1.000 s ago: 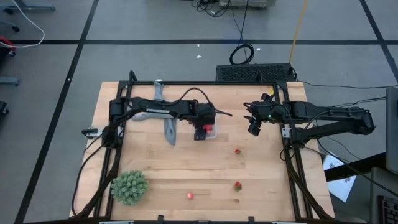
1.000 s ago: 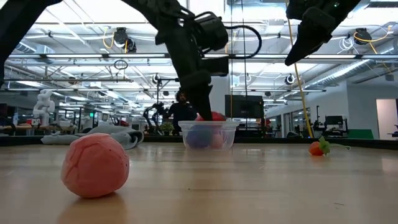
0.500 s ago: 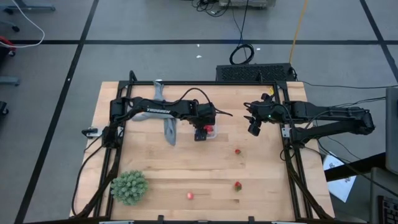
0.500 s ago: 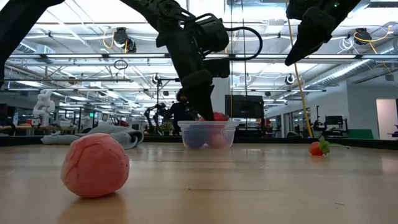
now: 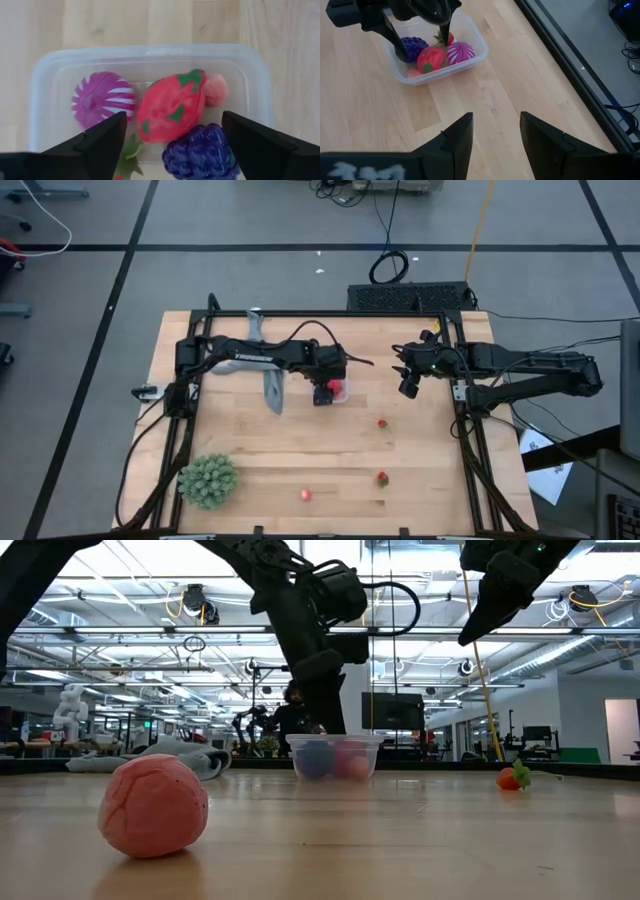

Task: Pick and placing Produce into tupperware
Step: Put the top red strawberry into the transparent bin

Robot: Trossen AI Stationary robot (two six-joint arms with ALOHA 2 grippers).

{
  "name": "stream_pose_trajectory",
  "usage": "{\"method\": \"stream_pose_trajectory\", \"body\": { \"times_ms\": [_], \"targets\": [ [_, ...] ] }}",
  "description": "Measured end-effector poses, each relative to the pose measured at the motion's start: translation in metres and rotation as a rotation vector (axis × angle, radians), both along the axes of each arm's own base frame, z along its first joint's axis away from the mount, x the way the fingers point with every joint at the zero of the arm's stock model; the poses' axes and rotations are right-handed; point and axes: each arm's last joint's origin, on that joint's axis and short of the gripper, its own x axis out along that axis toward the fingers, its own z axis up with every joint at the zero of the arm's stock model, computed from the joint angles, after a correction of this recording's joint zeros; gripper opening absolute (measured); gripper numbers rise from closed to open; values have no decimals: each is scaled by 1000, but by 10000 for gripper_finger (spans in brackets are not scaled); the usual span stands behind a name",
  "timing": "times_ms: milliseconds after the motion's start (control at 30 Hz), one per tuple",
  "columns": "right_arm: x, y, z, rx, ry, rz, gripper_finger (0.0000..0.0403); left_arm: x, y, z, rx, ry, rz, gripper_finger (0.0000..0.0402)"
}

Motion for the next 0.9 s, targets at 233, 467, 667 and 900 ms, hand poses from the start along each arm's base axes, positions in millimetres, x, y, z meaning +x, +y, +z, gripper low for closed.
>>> {"method": "stream_pose_trajectory", "body": {
  "times_ms": [233, 467, 667, 900],
  "targets": [
    [2, 3, 0, 81, -19, 76, 155, -11, -1, 38, 47, -76, 18, 336],
    [7, 7, -17, 226, -74, 147, 155, -41, -17, 99, 45, -196, 22, 336],
    [9, 13, -62, 386, -75, 189, 155, -72, -43, 142, 17, -260, 7, 335],
    [7, 26, -88, 453, -101, 230, 155, -90, -83, 153, -48, -237, -6, 335]
  ]
}}
